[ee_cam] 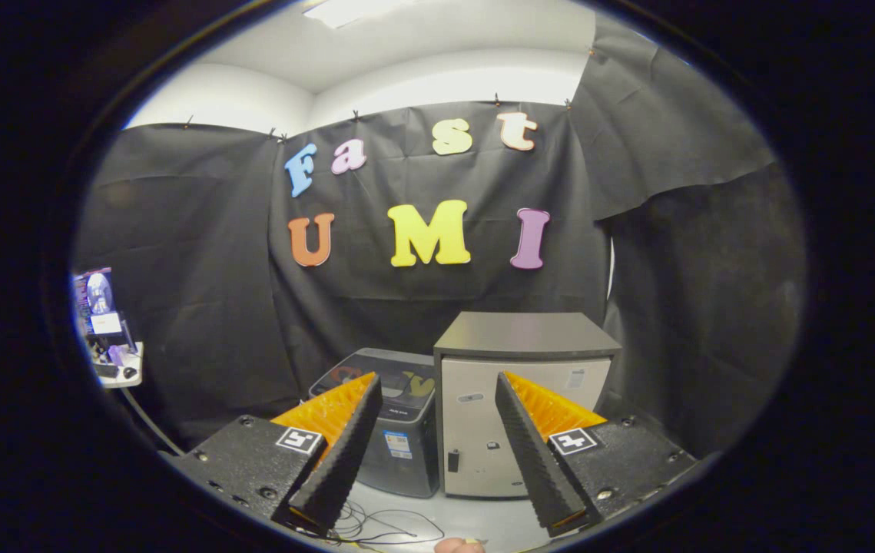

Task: Put the clothes into the washing machine and then close the washing machine lid.

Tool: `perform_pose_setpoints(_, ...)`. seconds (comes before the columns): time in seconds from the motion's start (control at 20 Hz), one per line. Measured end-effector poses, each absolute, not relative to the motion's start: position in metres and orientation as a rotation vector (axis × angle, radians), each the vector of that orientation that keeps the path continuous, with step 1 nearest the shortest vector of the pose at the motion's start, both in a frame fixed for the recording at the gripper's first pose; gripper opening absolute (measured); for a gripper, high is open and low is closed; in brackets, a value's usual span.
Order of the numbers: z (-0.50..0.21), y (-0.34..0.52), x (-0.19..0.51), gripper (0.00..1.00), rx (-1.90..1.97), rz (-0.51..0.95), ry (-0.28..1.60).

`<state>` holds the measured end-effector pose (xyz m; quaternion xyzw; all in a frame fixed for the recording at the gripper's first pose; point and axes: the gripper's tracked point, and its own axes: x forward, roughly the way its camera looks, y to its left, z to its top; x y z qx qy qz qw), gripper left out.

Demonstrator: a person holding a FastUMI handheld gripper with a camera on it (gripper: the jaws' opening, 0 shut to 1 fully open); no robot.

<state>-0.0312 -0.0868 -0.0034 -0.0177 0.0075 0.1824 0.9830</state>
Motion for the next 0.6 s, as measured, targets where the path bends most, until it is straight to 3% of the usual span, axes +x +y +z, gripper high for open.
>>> perform_pose_setpoints(0.6, -0.009, -0.089, -0.019, 0.93, -0.016, 0.364, 0.031)
